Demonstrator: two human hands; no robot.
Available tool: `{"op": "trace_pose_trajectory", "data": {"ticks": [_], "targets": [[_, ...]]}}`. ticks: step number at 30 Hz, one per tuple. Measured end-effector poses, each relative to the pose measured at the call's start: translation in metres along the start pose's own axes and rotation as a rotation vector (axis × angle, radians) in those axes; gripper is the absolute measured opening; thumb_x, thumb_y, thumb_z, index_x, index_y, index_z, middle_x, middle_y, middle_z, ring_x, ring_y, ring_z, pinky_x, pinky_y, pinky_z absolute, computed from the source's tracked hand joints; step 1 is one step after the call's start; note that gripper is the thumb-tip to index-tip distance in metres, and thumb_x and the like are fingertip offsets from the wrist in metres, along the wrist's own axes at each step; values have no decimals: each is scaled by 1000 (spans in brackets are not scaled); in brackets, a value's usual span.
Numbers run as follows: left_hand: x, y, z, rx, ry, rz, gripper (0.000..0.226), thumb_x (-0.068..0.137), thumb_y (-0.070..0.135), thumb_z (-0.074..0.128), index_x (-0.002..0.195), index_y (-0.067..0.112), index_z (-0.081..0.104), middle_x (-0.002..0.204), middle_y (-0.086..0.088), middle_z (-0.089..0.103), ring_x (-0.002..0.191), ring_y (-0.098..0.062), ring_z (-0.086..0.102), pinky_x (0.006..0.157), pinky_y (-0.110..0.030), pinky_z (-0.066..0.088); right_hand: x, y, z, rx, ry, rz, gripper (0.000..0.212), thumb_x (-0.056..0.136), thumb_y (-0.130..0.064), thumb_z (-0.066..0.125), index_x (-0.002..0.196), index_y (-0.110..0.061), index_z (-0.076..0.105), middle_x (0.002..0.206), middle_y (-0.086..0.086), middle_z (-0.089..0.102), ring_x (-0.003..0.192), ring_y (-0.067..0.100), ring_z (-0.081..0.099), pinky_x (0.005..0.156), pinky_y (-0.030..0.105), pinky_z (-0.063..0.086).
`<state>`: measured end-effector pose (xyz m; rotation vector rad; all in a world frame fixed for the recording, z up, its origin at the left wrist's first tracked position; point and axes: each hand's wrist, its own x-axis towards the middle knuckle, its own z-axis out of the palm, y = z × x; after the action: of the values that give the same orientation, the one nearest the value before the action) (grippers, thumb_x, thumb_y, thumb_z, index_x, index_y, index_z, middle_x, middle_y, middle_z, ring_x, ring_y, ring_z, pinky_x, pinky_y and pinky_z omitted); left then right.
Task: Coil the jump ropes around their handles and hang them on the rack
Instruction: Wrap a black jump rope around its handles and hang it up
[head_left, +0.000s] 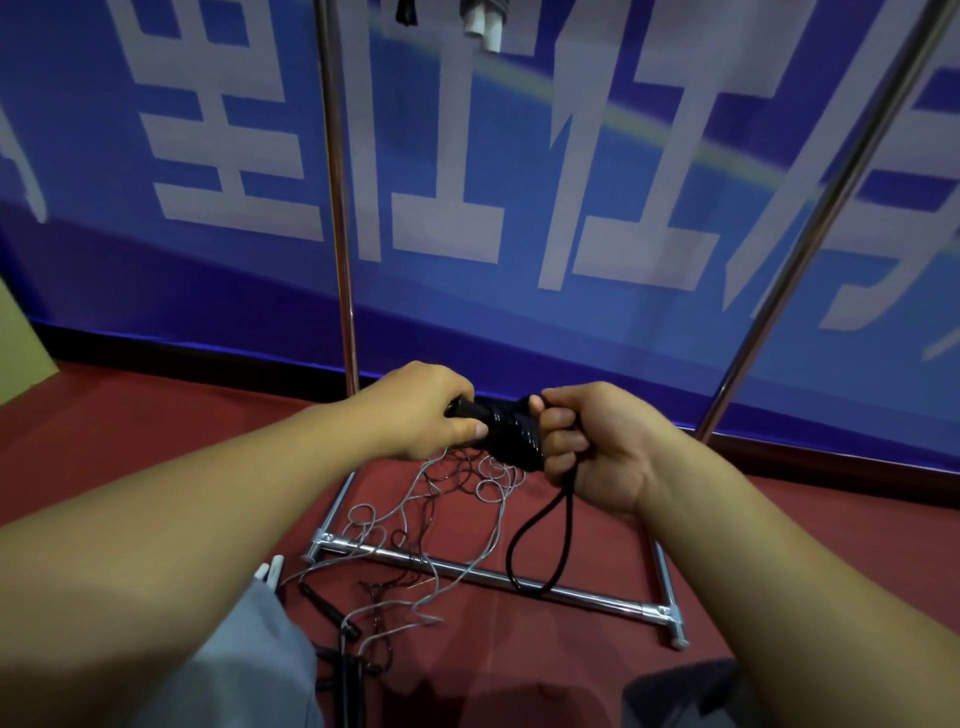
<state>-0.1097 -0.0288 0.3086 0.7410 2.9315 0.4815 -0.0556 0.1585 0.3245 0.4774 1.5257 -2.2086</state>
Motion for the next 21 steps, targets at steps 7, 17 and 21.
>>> {"op": "trace_pose_trajectory", "data": {"ticks": [7, 17, 21], "targets": [[-7, 16, 0, 25, -121, 160, 20, 97, 39, 60, 97, 20, 63, 82, 4, 64, 73, -15, 60, 68, -36, 49, 1, -1, -3, 68, 26, 62, 33, 106, -20, 37, 78, -13, 54, 48, -11, 35, 33, 3, 24, 37, 16, 22], [-14, 21, -4, 36, -172, 234, 15, 100, 39, 55, 90, 28, 56, 75, 8, 59, 67, -12, 57, 66, -36, 47, 6, -6, -14, 134, 30, 135, 18, 101, -11, 46, 92, -5, 60, 57, -10, 52, 33, 3, 27, 36, 13, 24], [-17, 25, -7, 63, -168, 266, 17, 100, 39, 55, 84, 34, 52, 72, 8, 58, 64, -10, 56, 61, -32, 43, 7, -8, -18, 129, 46, 144, 14, 100, -9, 47, 94, -5, 59, 58, -8, 57, 32, 2, 28, 35, 12, 25]]}}
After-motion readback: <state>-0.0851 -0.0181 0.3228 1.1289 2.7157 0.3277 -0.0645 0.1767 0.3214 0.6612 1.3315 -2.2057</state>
